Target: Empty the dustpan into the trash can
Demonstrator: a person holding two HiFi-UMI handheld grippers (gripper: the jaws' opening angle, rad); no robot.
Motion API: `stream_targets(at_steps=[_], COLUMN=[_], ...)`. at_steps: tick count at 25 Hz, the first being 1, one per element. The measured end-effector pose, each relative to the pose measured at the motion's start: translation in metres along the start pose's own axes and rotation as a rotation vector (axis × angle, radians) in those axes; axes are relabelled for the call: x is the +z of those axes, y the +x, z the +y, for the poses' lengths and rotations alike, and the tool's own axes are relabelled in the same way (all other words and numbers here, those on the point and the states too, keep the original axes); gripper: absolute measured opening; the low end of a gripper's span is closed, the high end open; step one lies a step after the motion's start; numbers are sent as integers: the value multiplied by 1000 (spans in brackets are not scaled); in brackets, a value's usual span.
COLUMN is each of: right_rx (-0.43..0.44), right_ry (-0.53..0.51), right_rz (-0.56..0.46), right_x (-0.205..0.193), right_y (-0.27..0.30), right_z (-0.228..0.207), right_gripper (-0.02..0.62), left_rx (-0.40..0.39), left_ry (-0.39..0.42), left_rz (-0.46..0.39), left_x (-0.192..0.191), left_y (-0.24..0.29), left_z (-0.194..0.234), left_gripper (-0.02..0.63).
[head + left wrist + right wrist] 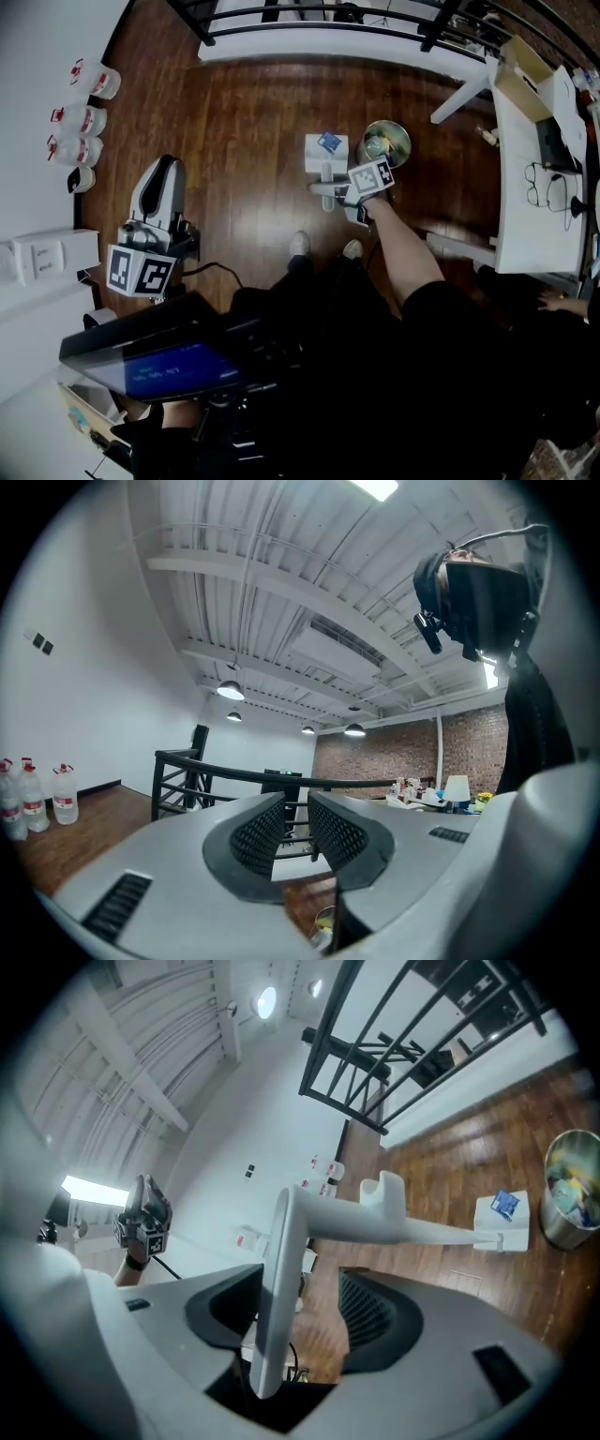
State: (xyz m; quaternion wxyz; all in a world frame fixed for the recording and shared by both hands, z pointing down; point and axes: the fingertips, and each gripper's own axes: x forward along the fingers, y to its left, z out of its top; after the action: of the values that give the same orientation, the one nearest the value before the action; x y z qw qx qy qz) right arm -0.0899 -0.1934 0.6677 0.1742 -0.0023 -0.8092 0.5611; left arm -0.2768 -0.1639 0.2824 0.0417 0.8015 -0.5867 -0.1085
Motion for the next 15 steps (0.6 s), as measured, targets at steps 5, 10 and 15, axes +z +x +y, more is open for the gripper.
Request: stream_targets(at_steps=[5, 10, 15], right_rx=[141, 201, 210], right_ry=[101, 111, 58], right_rz=[-37, -54, -36], right_x=[9, 13, 13], right_y=[6, 3, 6], right_z=[4, 9, 11], right_gripper=[132, 9, 8], left_rx=[30, 44, 36], left_ry=[-4, -14, -28], left_rz=[12, 9, 15], left_x=[-5, -7, -11], left_y=[-2, 3, 7], left_z=[8, 12, 15], left_gripper=[69, 69, 69])
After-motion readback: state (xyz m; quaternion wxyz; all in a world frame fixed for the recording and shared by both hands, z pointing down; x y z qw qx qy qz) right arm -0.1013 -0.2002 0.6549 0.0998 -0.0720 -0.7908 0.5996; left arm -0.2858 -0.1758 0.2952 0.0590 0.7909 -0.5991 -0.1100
